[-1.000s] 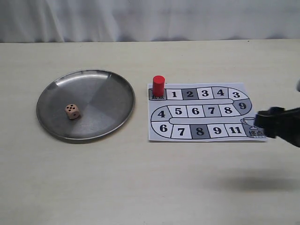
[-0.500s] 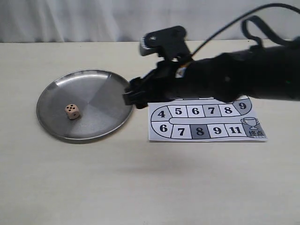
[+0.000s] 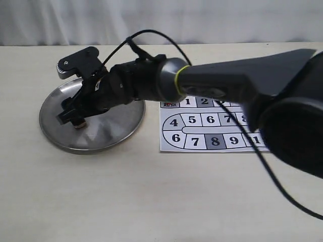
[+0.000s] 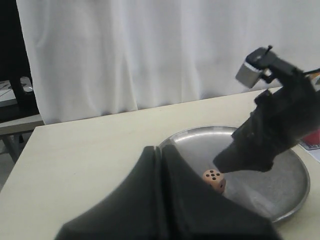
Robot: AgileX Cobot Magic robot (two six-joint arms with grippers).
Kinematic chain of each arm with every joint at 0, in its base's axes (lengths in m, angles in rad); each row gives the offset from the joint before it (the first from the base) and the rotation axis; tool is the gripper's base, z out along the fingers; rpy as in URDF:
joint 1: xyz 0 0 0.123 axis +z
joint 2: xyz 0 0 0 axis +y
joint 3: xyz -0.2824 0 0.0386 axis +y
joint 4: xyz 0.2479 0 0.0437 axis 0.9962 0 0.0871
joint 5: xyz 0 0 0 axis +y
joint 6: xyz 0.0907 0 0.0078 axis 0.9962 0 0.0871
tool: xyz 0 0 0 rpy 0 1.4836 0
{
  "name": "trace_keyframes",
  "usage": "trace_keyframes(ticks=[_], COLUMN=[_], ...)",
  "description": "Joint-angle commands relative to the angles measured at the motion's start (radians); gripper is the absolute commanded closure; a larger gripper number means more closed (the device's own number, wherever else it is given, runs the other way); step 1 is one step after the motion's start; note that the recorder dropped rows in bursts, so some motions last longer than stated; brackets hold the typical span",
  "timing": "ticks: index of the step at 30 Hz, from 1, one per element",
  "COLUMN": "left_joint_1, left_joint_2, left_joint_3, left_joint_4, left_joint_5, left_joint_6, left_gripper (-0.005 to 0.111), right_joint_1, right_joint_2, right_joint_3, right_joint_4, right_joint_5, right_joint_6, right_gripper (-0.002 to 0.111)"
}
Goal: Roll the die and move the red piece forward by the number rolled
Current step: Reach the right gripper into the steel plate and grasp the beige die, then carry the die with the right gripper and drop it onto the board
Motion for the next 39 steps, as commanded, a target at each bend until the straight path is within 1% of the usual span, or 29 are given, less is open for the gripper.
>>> trace_keyframes(ticks=[1, 4, 6, 8, 13, 16, 20, 24, 27, 31, 33, 37, 39], left_joint_1=[-0.008, -0.008, -0.008, -0.008, -0.008, -0.008, -0.008, -0.008, -0.008, -0.008, -0.008, -0.008, -0.008], left_joint_2=[-0.001, -0.001, -0.001, -0.001, -0.001, -0.001, -0.001, -0.001, -0.001, -0.001, -0.001, -0.001, -0.001], left_joint_3=[0.002, 0.002, 0.002, 0.002, 0.002, 0.002, 0.002, 0.002, 0.002, 0.002, 0.002, 0.002, 0.002], left_joint_4=[-0.002, -0.002, -0.002, -0.002, -0.002, -0.002, -0.002, -0.002, -0.002, -0.002, -0.002, -0.002, -0.002], left_joint_5=[-0.009, -0.009, -0.009, -0.009, -0.009, -0.009, -0.009, -0.009, -0.009, -0.009, -0.009, -0.009, -0.009], left_joint_6=[-0.001, -0.001, -0.001, -0.001, -0.001, -0.001, -0.001, -0.001, -0.001, -0.001, -0.001, -0.001, -0.001], left_gripper=[0.107, 0.107, 0.107, 0.107, 0.107, 0.107, 0.107, 0.107, 0.107, 0.107, 0.107, 0.107, 0.107], right_joint_1=[0.024, 0.038, 0.040, 0.038, 0.030, 0.028, 0.028, 0.020, -0.008, -0.093, -0.153, -0.271, -0.332], right_joint_2=[0.116, 0.176, 0.201, 0.218, 0.230, 0.199, 0.120, -0.013, -0.117, -0.211, -0.245, -0.289, -0.304], right_joint_3=[-0.140, -0.204, -0.234, -0.263, -0.295, -0.295, -0.295, -0.295, -0.295, -0.295, -0.287, -0.217, -0.148], right_joint_4=[0.007, 0.003, 0.003, 0.003, 0.000, 0.002, -0.011, -0.195, -0.259, -0.250, -0.250, -0.250, -0.234], right_joint_5=[0.049, 0.070, 0.094, 0.129, 0.170, 0.203, 0.295, 0.409, 0.515, 0.611, 0.648, 0.654, 0.624], right_joint_6=[-0.013, -0.081, -0.121, -0.138, -0.137, -0.134, -0.119, -0.086, -0.056, -0.043, -0.019, 0.019, 0.023], right_gripper=[0.033, 0.034, 0.038, 0.049, 0.084, 0.102, 0.104, 0.104, 0.104, 0.104, 0.104, 0.104, 0.104])
